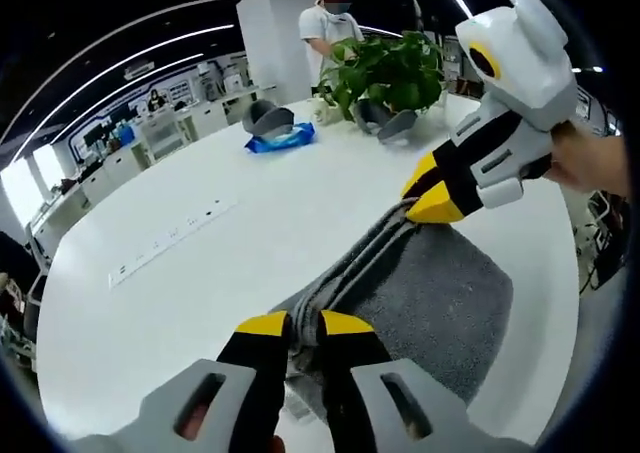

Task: Fold the towel on the table until its edges align and the towel forms a compact rectangular stack.

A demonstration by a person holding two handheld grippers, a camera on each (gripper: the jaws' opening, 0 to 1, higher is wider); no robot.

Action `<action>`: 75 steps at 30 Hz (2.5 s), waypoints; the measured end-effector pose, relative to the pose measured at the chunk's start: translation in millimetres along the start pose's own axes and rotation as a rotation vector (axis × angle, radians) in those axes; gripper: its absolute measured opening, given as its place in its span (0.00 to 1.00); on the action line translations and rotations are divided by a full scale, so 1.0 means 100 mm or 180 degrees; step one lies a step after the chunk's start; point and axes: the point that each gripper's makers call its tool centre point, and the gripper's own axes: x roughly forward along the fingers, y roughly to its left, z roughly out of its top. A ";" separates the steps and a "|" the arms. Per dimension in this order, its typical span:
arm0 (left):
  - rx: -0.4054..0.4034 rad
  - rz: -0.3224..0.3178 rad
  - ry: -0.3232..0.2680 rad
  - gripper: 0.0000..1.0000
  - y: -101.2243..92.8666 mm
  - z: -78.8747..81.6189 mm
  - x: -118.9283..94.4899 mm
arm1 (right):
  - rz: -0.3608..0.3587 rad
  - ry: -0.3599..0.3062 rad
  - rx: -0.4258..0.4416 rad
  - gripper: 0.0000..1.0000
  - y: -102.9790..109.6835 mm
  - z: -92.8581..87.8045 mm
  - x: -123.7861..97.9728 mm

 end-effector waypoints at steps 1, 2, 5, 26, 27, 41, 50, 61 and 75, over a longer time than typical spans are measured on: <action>-0.0017 0.0113 -0.0051 0.14 0.06 0.03 -0.03 | -0.0007 -0.0023 0.0036 0.17 0.00 0.01 -0.03; 0.0048 0.0161 -0.0130 0.14 0.09 0.07 -0.06 | -0.0010 -0.0077 0.0108 0.18 0.00 0.03 -0.07; 0.0021 0.0191 -0.0219 0.19 0.12 0.10 -0.14 | 0.0033 -0.0127 0.0176 0.18 0.06 0.01 -0.17; -0.0255 -0.0139 0.0373 0.05 -0.50 -0.59 -0.31 | 0.0105 0.0339 0.0397 0.00 0.54 -0.73 -0.31; -0.0254 -0.0147 0.0410 0.05 -0.50 -0.60 -0.28 | 0.0097 0.0383 0.0401 0.00 0.53 -0.74 -0.28; -0.0182 -0.0139 0.0421 0.01 -0.41 -0.66 -0.05 | 0.0027 0.0560 0.0324 0.00 0.50 -0.80 0.00; 0.0156 -0.0065 0.0471 0.01 -0.34 -0.59 0.06 | -0.0002 0.0671 0.0383 0.00 0.45 -0.77 0.06; 0.0114 0.0005 0.0596 0.01 -0.32 -0.52 -0.10 | -0.0164 0.0174 0.0193 0.00 0.48 -0.61 -0.21; -0.0625 0.0430 -0.0370 0.09 -0.09 -0.23 -1.13 | -0.0303 -0.0929 0.0755 0.00 0.42 -0.05 -1.14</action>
